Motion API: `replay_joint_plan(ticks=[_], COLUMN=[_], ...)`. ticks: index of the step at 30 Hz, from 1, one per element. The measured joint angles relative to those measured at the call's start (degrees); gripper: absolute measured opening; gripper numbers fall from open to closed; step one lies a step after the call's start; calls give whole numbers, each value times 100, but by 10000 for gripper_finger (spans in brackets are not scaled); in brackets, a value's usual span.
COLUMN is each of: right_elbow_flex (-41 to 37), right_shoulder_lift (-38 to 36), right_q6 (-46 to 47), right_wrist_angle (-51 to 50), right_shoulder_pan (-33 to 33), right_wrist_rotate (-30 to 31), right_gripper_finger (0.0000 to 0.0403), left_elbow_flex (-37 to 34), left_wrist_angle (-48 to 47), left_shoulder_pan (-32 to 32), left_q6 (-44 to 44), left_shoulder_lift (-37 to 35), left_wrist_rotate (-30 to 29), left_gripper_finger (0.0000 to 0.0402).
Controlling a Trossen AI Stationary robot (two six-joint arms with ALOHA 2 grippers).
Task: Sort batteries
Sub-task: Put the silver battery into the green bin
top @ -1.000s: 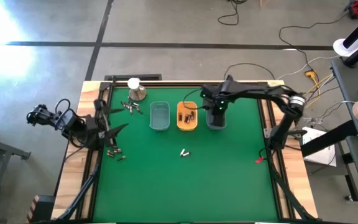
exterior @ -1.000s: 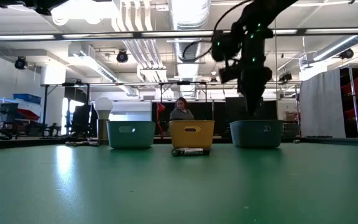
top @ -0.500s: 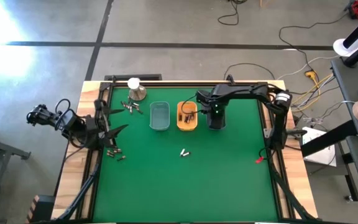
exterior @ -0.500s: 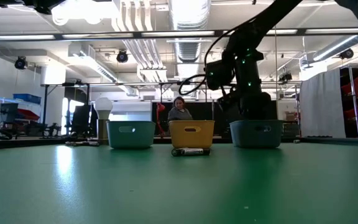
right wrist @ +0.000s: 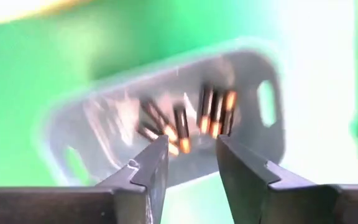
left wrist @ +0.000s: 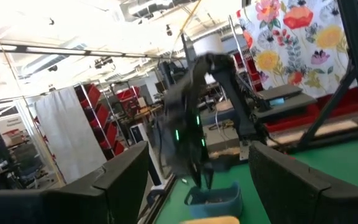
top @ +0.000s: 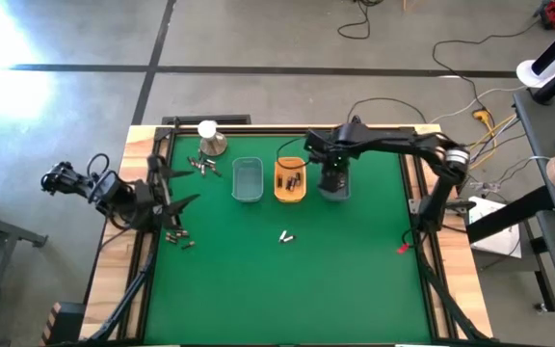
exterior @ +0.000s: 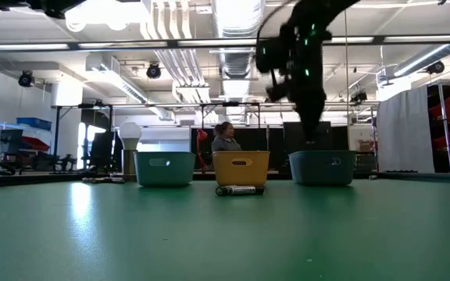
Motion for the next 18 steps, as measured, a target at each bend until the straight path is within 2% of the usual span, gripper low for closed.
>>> replay_joint_plan(ticks=[4,10,18], right_elbow_flex=[-9,-772,-1428], right_shoulder_lift=[-491,-990,-753], right_q6=[70,-461,-470], right_wrist_angle=[832,2779,3872], right_shoulder_pan=[457,1229,1922], right_wrist_rotate=[8,-217,-254], right_gripper_finger=[128,107,90], left_elbow_flex=[0,0,0], left_wrist_angle=[-99,-118,-21], left_shoulder_pan=[0,0,7], left_q6=[-57,-599,-1308], left_shoulder_lift=[74,389,1063], left_wrist_rotate=[0,0,-96], left_gripper_finger=[252,252,252])
